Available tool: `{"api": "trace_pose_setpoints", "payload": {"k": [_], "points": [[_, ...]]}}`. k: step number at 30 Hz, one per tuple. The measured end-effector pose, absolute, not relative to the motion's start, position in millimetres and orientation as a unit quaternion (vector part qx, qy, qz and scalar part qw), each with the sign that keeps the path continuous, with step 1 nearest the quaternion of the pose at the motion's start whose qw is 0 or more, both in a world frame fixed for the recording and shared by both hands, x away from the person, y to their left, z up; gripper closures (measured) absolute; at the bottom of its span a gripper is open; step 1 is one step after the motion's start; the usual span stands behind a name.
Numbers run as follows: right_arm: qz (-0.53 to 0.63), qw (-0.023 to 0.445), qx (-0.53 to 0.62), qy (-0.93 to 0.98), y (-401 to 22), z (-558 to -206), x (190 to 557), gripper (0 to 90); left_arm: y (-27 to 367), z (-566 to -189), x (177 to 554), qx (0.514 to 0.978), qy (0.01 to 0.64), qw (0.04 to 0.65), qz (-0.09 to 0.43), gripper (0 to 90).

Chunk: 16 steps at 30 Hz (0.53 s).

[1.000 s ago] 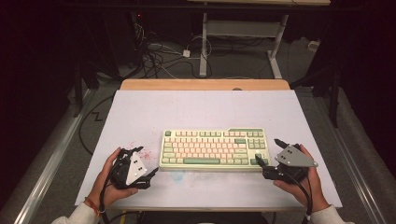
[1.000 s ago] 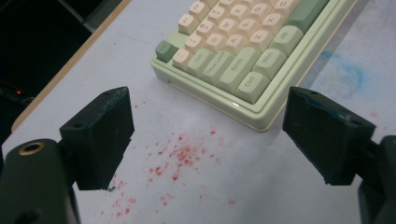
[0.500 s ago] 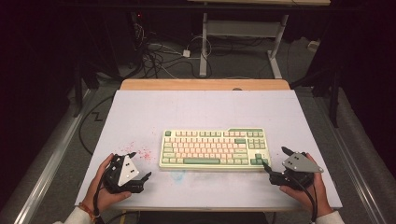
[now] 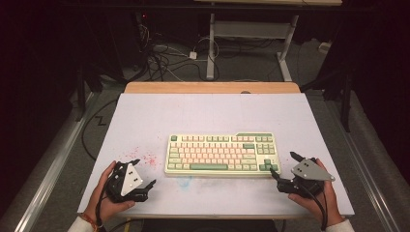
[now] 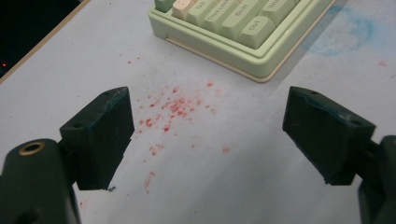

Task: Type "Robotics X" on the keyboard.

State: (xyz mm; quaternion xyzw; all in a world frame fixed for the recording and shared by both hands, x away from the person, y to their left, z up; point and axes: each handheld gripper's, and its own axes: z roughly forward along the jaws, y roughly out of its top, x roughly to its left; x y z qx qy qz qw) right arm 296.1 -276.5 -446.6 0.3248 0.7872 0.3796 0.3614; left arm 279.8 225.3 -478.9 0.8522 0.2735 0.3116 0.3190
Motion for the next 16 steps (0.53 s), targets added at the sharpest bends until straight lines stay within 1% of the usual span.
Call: {"api": "trace_pose_setpoints", "payload": {"k": [8,16], "points": [[0.38,0.359,0.328,0.787,-278.7,-446.8,295.3,17.0,220.1,-478.6,280.6,0.855,0.268,0.311,0.316,15.5],[0.383,0.359,0.325,0.787,-280.0,-446.7,295.9,17.1,220.6,-478.7,285.3,0.856,0.276,0.313,0.306,16.0]]}}
